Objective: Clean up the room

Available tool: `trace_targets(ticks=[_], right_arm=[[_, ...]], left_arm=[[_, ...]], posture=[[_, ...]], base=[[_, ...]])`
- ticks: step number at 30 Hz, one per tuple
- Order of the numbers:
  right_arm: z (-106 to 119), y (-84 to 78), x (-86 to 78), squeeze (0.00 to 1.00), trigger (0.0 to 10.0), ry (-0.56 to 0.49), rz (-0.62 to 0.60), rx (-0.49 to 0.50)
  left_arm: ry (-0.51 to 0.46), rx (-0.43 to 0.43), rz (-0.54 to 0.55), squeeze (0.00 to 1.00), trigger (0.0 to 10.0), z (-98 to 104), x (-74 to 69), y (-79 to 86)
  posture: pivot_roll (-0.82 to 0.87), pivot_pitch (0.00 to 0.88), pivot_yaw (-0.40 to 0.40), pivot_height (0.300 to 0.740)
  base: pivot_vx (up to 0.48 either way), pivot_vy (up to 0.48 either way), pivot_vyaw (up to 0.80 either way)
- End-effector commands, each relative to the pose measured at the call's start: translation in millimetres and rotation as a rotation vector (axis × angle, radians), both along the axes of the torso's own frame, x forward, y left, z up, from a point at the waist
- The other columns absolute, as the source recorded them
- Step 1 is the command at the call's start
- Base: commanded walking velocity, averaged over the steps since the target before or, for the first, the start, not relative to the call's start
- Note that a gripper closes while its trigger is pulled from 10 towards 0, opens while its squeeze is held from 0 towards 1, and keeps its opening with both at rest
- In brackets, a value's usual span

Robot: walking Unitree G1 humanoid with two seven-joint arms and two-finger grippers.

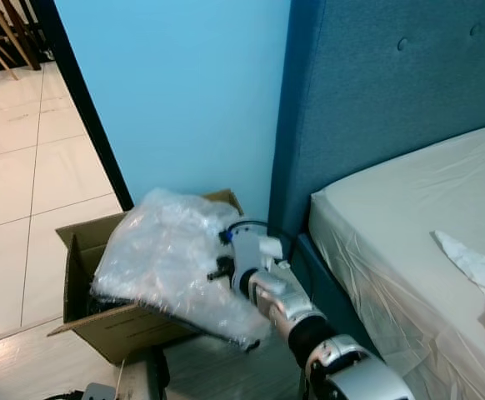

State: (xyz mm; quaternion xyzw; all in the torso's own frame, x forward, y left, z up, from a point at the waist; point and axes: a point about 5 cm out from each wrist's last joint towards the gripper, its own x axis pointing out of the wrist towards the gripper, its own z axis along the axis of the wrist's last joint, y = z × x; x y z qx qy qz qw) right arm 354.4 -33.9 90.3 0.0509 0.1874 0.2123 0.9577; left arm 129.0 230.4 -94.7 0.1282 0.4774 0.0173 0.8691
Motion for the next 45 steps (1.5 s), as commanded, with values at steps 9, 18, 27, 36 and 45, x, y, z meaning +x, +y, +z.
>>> trace_targets(ticks=[9, 18, 27, 36, 45], right_arm=[[37.9, 9.2, 15.4, 1.0, 10.0, -0.097, -0.053, 0.306], [58.7, 18.4, 19.7, 1.0, 10.0, -0.147, 0.073, 0.426], [46.2, 14.4, 14.9, 1.0, 10.0, -0.169, 0.164, 0.233], [16.5, 2.8, 5.6, 0.0, 10.0, -0.102, 0.186, 0.084], [23.5, -11.0, 6.2, 0.0, 10.0, -0.106, 0.19, 0.34]], left_arm=[[-0.044, -0.039, -0.075, 0.0, 10.0, 3.4, 15.7, -14.0], [-0.057, -0.045, -0.078, 0.0, 10.0, 5.9, 26.7, -19.7], [-0.068, -0.053, -0.066, 0.0, 10.0, 6.9, 31.4, -23.7], [-0.126, -0.045, 0.04, 0.0, 10.0, 15.1, 43.6, -8.5], [-0.17, 0.248, 0.236, 0.0, 10.0, 41.8, 49.7, 65.7]], posture=[[0.03, 0.146, 0.02, 0.468], [0.01, 0.117, 0.016, 0.468], [-0.01, 0.099, 0.011, 0.468], [-0.03, 0.077, 0.011, 0.468], [-0.03, 0.053, -0.001, 0.468]], base=[[0.0, 0.0, 0.0], [0.0, 0.0, 0.0], [0.0, 0.0, 0.0], [0.0, 0.0, 0.0], [0.0, 0.0, 0.0]])
